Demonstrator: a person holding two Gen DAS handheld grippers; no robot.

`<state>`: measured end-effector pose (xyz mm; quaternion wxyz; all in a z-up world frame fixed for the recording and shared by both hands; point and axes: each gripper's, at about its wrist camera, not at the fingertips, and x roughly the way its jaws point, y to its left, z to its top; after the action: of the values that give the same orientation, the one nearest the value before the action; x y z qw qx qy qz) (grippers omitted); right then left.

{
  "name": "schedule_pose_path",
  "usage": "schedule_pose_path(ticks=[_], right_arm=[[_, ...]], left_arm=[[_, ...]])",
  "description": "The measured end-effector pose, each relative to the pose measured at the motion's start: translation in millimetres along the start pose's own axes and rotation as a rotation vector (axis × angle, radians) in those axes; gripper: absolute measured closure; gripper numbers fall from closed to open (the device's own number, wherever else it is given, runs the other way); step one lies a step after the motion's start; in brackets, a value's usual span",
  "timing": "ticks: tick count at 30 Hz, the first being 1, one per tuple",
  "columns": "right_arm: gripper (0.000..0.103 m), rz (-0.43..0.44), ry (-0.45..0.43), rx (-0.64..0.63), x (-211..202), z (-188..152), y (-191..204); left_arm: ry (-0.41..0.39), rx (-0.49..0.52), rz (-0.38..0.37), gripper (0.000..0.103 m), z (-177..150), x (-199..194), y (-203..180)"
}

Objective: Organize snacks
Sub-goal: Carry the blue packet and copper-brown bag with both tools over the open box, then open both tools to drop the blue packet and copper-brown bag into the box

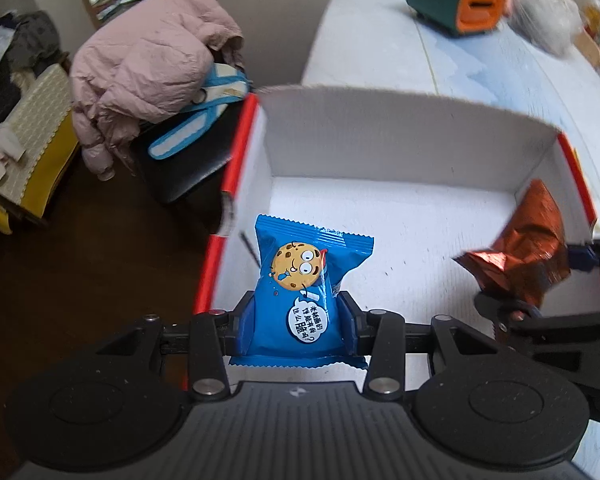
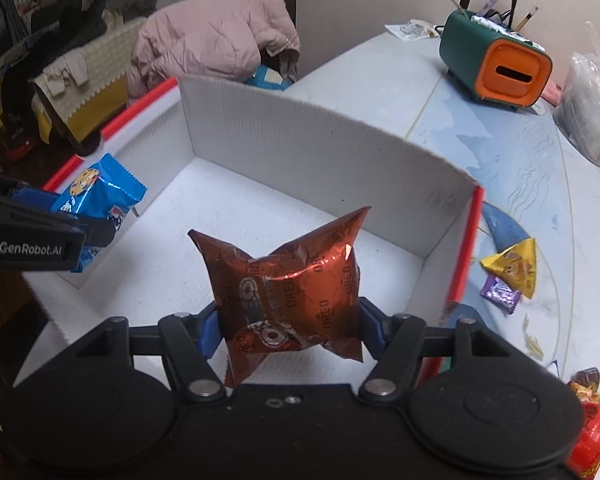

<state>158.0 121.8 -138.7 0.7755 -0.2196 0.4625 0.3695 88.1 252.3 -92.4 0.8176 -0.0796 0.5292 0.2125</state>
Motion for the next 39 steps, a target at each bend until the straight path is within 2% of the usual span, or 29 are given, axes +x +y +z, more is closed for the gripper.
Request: schedule_pose_path(ticks=[8, 11, 14, 16, 22, 28, 30, 39], right_arm=[[0.037, -0.018, 0.031, 0.002, 17, 3, 6], [0.034, -0.018, 0.035, 0.000, 17, 3, 7], [0.025, -0.028, 0.033, -0.006, 18, 5, 7], [0.023, -0.029, 0.026, -0.001, 17, 4, 7], [0.020, -0.023, -0.008, 0.016, 1, 1, 4], [0.018, -0.005, -0.049, 0.069, -24, -6, -7], [0.017, -0.001, -0.068, 0.089, -34, -8, -10], [0.014, 0.001, -0.159, 0.179, -80, -27, -31]], left_arm=[[0.060, 0.069, 0.000, 0.061, 0, 20, -12], [0.059, 0.085, -0.006, 0.061, -2, 21, -14], [0.063, 0.083, -0.013, 0.061, -3, 22, -14], [0.059, 0.078, -0.014, 0.061, -3, 20, -14], [0.015, 0.056, -0.038, 0.053, -7, 4, -10], [-0.050, 0.051, -0.068, 0.052, -12, -18, -9], [-0.074, 0.047, -0.080, 0.047, -13, -29, -9], [-0.195, 0.068, -0.141, 0.044, -20, -70, -27]])
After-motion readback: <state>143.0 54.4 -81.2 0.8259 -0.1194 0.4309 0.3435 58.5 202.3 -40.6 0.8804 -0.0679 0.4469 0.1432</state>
